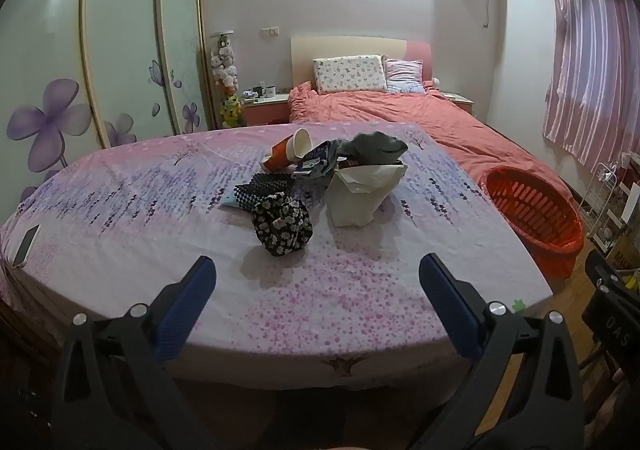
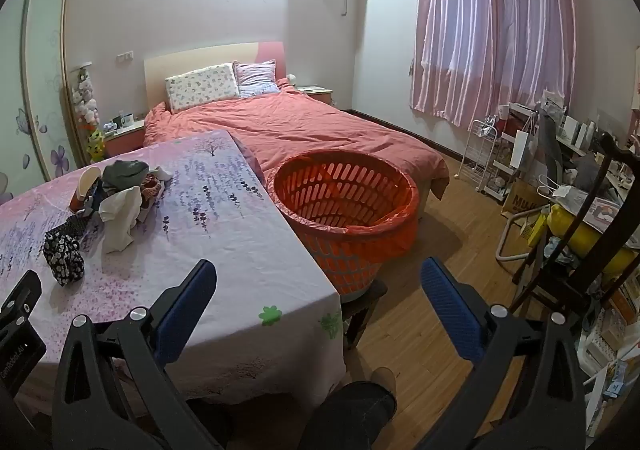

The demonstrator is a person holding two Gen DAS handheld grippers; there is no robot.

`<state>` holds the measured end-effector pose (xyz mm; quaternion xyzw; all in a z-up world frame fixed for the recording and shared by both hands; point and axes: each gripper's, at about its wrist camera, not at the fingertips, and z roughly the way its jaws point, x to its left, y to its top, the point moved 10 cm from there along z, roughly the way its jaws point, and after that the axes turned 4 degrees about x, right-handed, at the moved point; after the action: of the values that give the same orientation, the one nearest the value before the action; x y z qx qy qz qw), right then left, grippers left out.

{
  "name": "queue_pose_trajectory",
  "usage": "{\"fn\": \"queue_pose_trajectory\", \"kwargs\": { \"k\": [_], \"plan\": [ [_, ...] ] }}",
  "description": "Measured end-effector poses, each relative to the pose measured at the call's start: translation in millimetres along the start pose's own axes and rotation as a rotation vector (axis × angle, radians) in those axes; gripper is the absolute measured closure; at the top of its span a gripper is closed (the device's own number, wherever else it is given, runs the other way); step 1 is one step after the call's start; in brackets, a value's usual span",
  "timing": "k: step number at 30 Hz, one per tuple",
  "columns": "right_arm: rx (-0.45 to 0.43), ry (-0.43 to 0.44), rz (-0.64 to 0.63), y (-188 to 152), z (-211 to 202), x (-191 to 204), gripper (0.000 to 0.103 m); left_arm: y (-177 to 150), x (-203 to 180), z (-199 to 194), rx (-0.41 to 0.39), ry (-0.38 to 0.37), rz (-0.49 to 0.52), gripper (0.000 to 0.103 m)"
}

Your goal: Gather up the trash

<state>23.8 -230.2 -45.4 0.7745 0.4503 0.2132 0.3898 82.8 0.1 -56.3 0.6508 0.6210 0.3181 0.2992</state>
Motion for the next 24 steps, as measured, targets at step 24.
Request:
{"fn": "queue_pose_trajectory", "kwargs": {
  "k": [24],
  "plan": [
    [-0.003, -0.002, -0.002, 0.7, -0.6, 1.0, 0.002, -0.4, 0.0, 0.3, 0.004, -0.002, -0.002, 0.004]
  ]
}}
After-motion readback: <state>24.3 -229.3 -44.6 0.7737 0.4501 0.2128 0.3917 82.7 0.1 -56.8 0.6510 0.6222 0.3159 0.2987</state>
